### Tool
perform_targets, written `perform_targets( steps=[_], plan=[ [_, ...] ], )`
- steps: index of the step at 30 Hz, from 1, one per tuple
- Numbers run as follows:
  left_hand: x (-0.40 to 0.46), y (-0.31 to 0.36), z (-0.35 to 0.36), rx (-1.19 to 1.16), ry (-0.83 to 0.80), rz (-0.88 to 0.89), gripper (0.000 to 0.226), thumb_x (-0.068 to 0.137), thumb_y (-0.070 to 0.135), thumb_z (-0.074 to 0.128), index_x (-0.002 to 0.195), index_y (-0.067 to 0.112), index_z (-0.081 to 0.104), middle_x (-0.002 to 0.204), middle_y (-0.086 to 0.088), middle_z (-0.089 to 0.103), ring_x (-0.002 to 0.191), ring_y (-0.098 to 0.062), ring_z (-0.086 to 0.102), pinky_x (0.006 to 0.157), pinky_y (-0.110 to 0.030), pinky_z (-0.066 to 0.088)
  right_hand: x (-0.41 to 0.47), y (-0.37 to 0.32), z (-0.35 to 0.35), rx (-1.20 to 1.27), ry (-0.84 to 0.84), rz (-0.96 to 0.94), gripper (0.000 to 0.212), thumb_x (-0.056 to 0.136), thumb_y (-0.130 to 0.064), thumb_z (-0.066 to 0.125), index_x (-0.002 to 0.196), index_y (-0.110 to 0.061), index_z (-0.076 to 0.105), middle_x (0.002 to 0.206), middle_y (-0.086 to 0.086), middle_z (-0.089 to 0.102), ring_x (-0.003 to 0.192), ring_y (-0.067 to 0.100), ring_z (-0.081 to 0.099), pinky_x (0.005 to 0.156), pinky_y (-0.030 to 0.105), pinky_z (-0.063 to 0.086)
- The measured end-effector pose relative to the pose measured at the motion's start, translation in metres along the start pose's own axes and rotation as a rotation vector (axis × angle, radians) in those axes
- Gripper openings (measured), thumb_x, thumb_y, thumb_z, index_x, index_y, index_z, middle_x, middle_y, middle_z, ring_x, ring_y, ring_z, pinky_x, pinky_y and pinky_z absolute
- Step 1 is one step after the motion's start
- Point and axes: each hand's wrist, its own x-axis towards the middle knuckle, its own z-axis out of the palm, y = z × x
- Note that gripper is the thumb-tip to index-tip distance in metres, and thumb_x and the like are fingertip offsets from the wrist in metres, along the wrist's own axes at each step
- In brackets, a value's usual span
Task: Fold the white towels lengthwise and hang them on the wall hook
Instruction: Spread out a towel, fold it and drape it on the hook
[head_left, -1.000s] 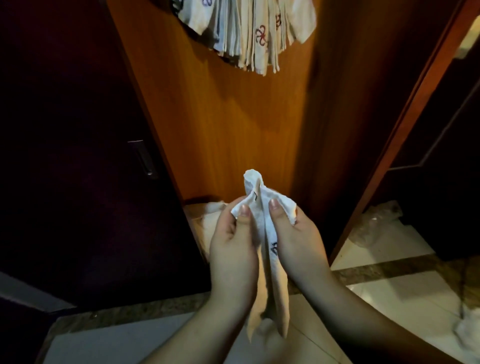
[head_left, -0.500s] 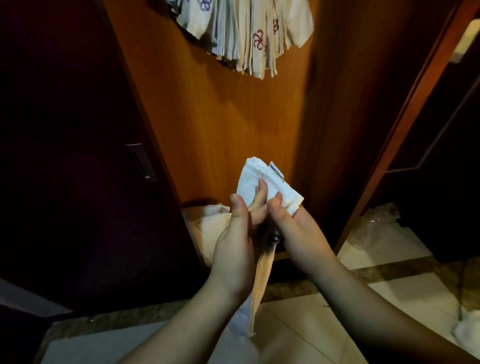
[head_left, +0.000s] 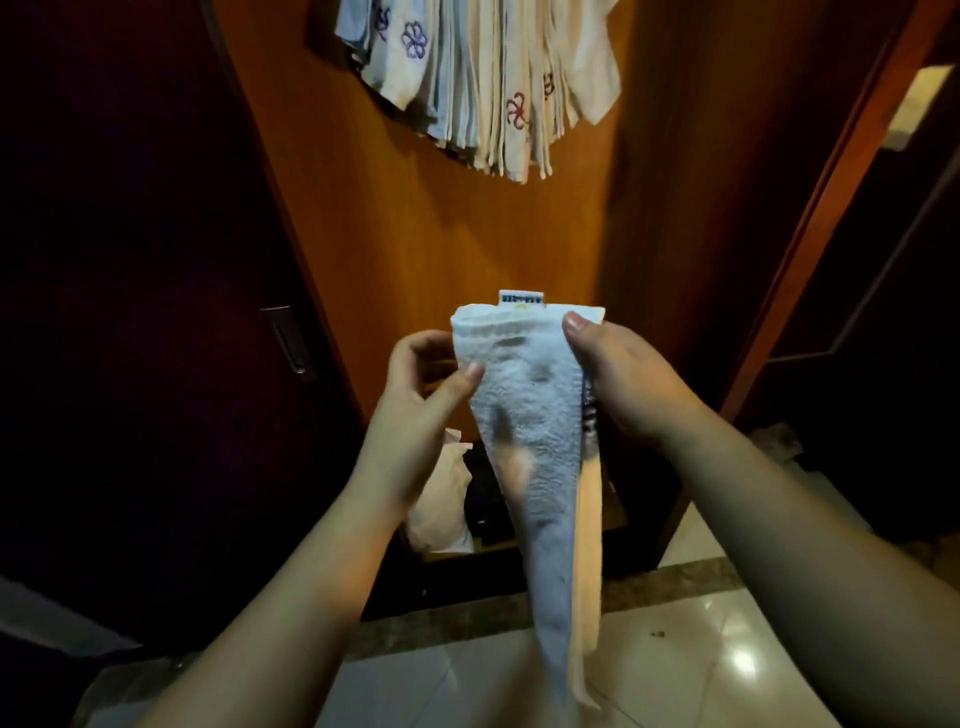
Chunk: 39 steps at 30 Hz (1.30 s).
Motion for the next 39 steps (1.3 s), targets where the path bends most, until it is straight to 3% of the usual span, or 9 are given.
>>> perform_targets(
  steps=[6, 9, 13, 18, 23, 26, 29, 34, 39],
  plan=[
    [0.023, 0.009, 0.005, -0.278, -0.379, -0.169, 0.076, 0.056, 0.049, 0.092, 0.121, 0.018, 0.068, 0.126, -0.009, 0.069, 0.120, -0.029, 0.063, 0.106, -0.048, 0.045, 0.021, -0.026, -0.013, 0.198, -0.153, -0.070, 0.040, 0.090, -0.037, 0.042, 0.103, -0.011, 0.071, 0.097, 0.006, 0.074, 0.095, 0.021, 0.068, 0.097, 0.044, 0.048],
    [0.027, 0.020, 0.019, -0.273, -0.461, -0.135, 0.059, 0.066, 0.041, 0.089, 0.118, 0.020, 0.072, 0.124, -0.009, 0.069, 0.118, -0.028, 0.064, 0.103, -0.046, 0.049, 0.024, -0.035, -0.021, 0.247, -0.180, -0.101, 0.036, 0.089, -0.034, 0.043, 0.092, -0.010, 0.070, 0.090, 0.002, 0.076, 0.089, 0.015, 0.070, 0.090, 0.035, 0.051],
    [0.032, 0.037, 0.036, -0.227, -0.377, -0.073, 0.030, 0.084, 0.017, 0.066, 0.114, 0.017, 0.070, 0.120, -0.008, 0.072, 0.114, -0.026, 0.067, 0.100, -0.040, 0.052, 0.021, -0.043, -0.033, 0.271, -0.138, -0.138, 0.040, 0.097, -0.045, 0.046, 0.095, -0.015, 0.073, 0.095, -0.001, 0.076, 0.092, 0.012, 0.071, 0.086, 0.027, 0.054],
    [0.036, 0.053, 0.045, -0.115, -0.246, -0.154, 0.031, 0.079, 0.021, 0.076, 0.108, 0.012, 0.072, 0.107, -0.008, 0.076, 0.104, -0.025, 0.071, 0.097, -0.041, 0.053, 0.011, 0.012, -0.030, 0.627, -0.016, 0.093, 0.104, 0.047, -0.085, 0.072, 0.129, -0.021, 0.063, 0.127, 0.013, 0.067, 0.120, 0.030, 0.063, 0.107, 0.048, 0.045],
    [0.041, 0.069, 0.043, -0.069, -0.154, -0.253, 0.046, 0.076, 0.038, 0.082, 0.116, 0.019, 0.069, 0.107, -0.003, 0.076, 0.103, -0.027, 0.071, 0.099, -0.055, 0.050, -0.018, 0.060, 0.008, 0.619, 0.034, 0.209, 0.083, 0.074, -0.079, 0.045, 0.142, -0.030, 0.048, 0.149, -0.003, 0.050, 0.144, 0.019, 0.038, 0.121, 0.041, 0.025],
    [0.044, 0.082, 0.037, -0.062, -0.117, -0.240, 0.035, 0.087, 0.033, 0.074, 0.119, 0.023, 0.066, 0.108, 0.000, 0.076, 0.103, -0.024, 0.071, 0.097, -0.054, 0.051, -0.032, 0.074, 0.028, 0.509, 0.013, 0.254, 0.123, 0.063, -0.087, 0.061, 0.158, -0.024, 0.016, 0.158, -0.006, 0.033, 0.145, 0.015, 0.030, 0.117, 0.030, 0.028],
    [0.045, 0.094, 0.032, -0.037, -0.065, -0.204, 0.028, 0.088, 0.033, 0.072, 0.114, 0.026, 0.067, 0.106, 0.001, 0.075, 0.102, -0.023, 0.070, 0.094, -0.051, 0.051, -0.037, 0.078, 0.045, 0.313, -0.005, 0.273, 0.093, 0.090, -0.043, 0.067, 0.158, -0.019, 0.008, 0.148, -0.003, 0.042, 0.126, 0.004, 0.042, 0.087, 0.006, 0.040],
    [0.052, 0.112, 0.026, -0.068, 0.020, -0.188, 0.011, 0.090, 0.030, 0.071, 0.099, 0.028, 0.067, 0.091, 0.006, 0.077, 0.090, -0.018, 0.072, 0.078, -0.041, 0.053, -0.035, 0.084, 0.066, 0.286, 0.158, 0.138, 0.058, 0.088, -0.019, 0.074, 0.122, -0.045, 0.035, 0.133, -0.007, 0.056, 0.102, -0.007, 0.062, 0.078, 0.011, 0.052],
    [0.056, 0.124, 0.021, -0.116, 0.053, -0.183, 0.019, 0.089, 0.031, 0.071, 0.107, 0.024, 0.067, 0.097, 0.003, 0.077, 0.092, -0.020, 0.074, 0.081, -0.044, 0.054, -0.033, 0.072, 0.065, 0.260, 0.244, 0.052, 0.046, 0.087, -0.019, 0.074, 0.111, -0.040, 0.041, 0.102, -0.005, 0.068, 0.089, 0.002, 0.070, 0.073, 0.024, 0.058]
  ],
)
